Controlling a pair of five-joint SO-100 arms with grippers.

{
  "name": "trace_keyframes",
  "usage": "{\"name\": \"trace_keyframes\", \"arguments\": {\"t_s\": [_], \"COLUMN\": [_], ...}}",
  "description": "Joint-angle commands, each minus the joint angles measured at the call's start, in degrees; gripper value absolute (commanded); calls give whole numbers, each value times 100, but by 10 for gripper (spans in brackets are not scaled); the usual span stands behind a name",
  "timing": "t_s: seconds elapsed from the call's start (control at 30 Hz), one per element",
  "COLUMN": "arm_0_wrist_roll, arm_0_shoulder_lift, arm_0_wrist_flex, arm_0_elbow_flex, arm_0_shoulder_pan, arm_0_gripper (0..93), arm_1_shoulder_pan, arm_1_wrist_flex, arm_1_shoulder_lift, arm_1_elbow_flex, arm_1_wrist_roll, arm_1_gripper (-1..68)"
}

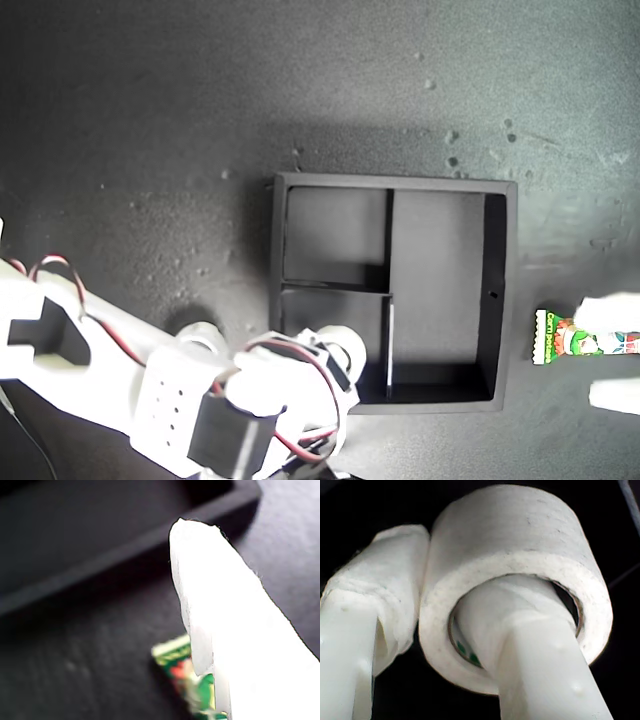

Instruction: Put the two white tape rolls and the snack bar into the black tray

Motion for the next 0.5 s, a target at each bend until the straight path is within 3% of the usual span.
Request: {"name": "trace_keyframes", "arguments": {"t_s": [0.0, 0.07, 0.2, 0.47], "arm_0_wrist_roll": [-132, -149, -185, -193], "arm_0_shoulder_lift": [-70, -167, -246, 18], "arm_0_wrist_flex": [88, 88, 88, 88], "arm_0_elbow_flex": [-316, -369, -387, -360], "arm_0_shoulder_pan": [88, 97, 79, -44], "arm_0_gripper": [0, 17, 142, 187], "arm_1_shoulder_pan": [-571, -853, -1213, -1942], "arm_1_wrist_flex": [-290, -439, -633, -1450], "arm_1_shoulder_lift": [-9, -9, -9, 9], "arm_1_elbow_flex": [431, 765, 1239, 2672], "arm_1_wrist_roll": [1336, 1837, 2382, 3243], "arm_1_gripper": [246, 255, 297, 322]}}
